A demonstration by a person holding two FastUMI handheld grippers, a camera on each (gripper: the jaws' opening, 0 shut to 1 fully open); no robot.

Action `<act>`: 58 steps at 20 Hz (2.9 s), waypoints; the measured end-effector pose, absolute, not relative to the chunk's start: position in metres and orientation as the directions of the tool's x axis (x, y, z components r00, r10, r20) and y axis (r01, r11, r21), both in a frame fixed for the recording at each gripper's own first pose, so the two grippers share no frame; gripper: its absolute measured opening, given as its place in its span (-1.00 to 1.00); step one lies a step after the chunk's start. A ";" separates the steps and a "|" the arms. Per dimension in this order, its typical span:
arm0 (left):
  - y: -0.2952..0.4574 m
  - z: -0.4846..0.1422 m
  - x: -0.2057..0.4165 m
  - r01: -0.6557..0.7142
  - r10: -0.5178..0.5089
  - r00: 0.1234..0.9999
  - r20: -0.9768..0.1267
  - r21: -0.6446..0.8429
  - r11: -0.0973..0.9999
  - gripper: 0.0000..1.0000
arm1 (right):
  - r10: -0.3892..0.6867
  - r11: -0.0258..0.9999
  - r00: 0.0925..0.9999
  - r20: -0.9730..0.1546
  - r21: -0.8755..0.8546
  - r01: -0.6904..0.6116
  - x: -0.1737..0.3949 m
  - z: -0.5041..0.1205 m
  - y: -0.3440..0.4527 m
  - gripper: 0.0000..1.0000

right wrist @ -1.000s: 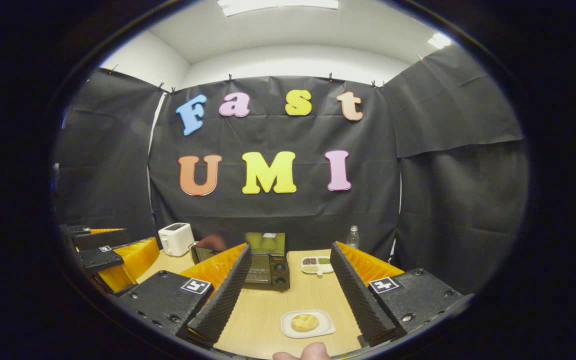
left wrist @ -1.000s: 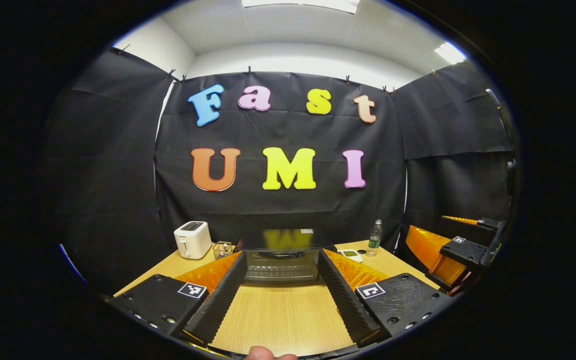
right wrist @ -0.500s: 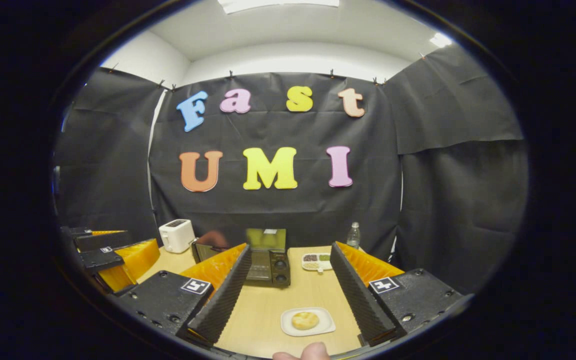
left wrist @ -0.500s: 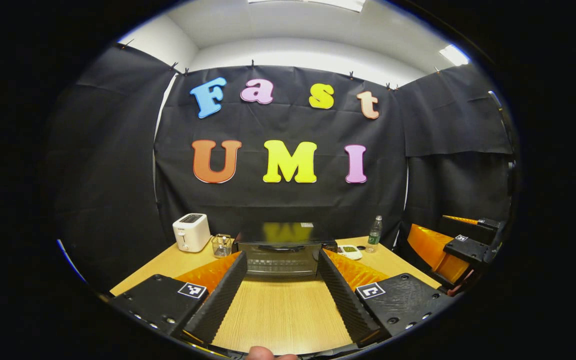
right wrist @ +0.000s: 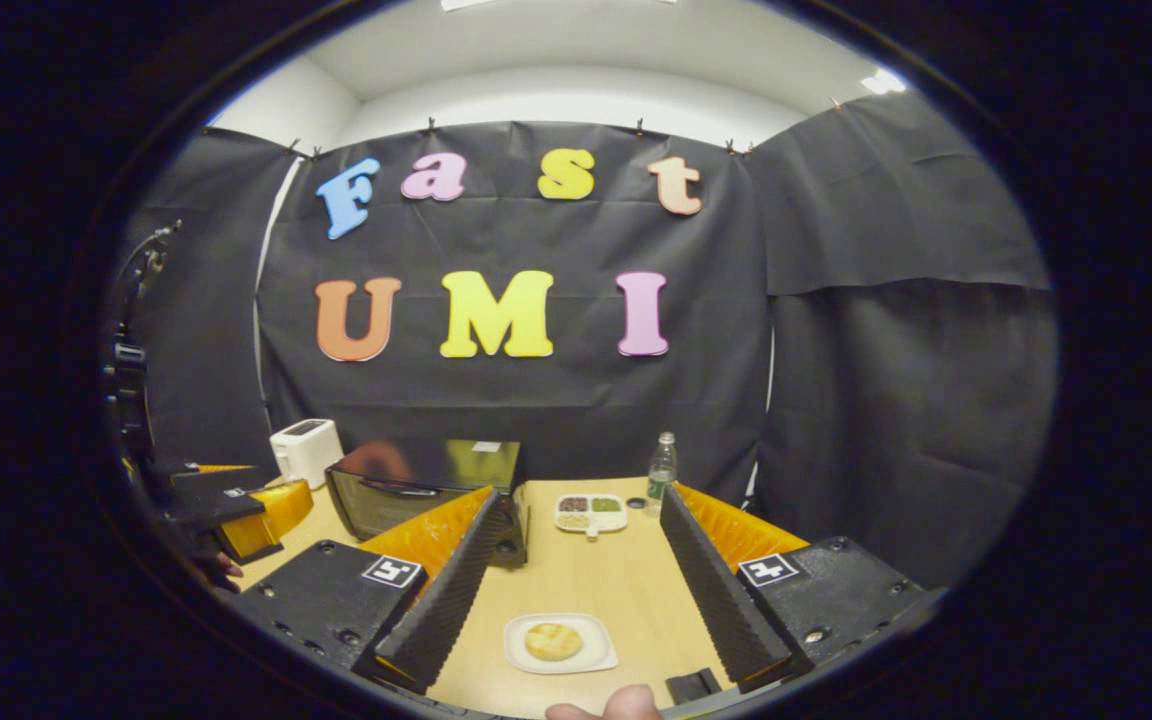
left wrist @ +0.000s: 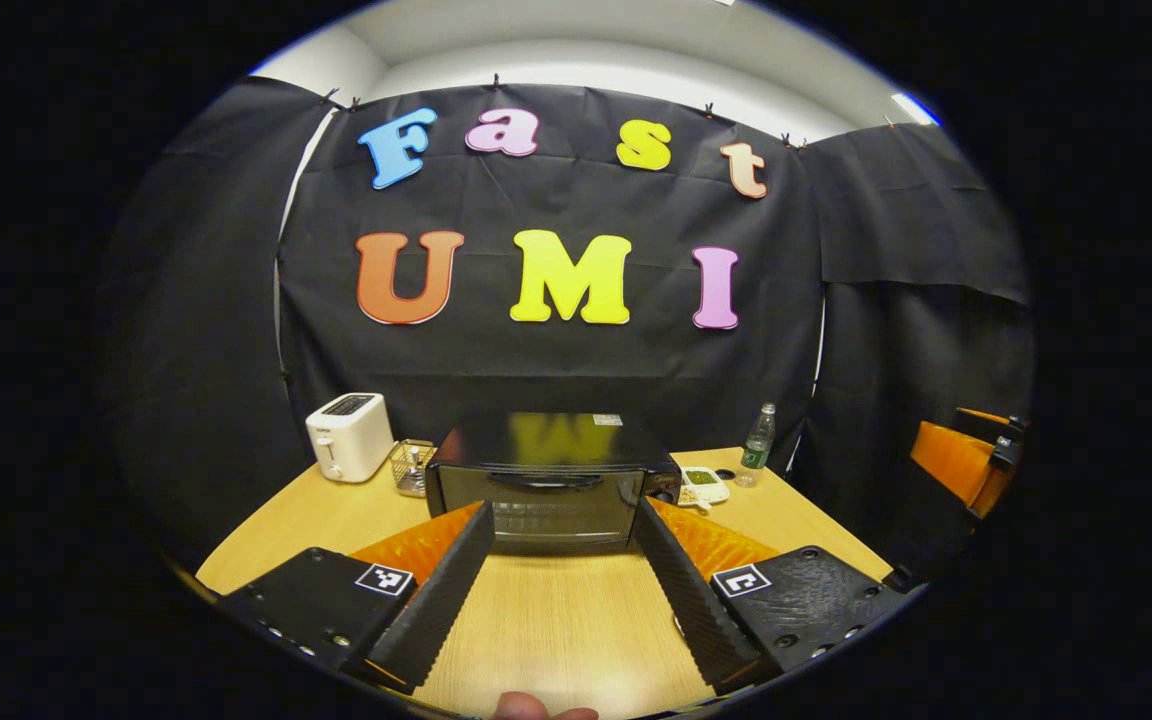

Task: Open the electric oven with the left hand, put the food in, and close the electric oven.

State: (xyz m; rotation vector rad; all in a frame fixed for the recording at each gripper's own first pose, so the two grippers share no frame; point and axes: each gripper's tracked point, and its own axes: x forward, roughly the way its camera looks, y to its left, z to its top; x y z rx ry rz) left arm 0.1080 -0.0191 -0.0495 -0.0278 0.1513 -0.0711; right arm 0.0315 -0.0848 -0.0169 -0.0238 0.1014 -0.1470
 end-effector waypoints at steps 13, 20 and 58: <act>-0.013 -0.127 0.288 0.067 -0.061 0.953 -0.298 0.012 0.998 0.87 | -0.259 0.965 0.945 -0.198 -0.015 0.261 0.087 -0.041 -0.160 0.96; 0.001 -0.148 0.299 0.040 -0.030 0.945 -0.326 0.024 0.999 0.92 | -0.256 0.966 0.940 -0.224 -0.029 0.256 0.089 -0.051 -0.152 0.97; 0.020 -0.309 0.099 -0.033 -0.031 0.750 -0.661 -0.084 0.996 0.87 | -0.211 0.977 0.891 -0.403 -0.066 0.202 -0.006 -0.138 -0.131 0.97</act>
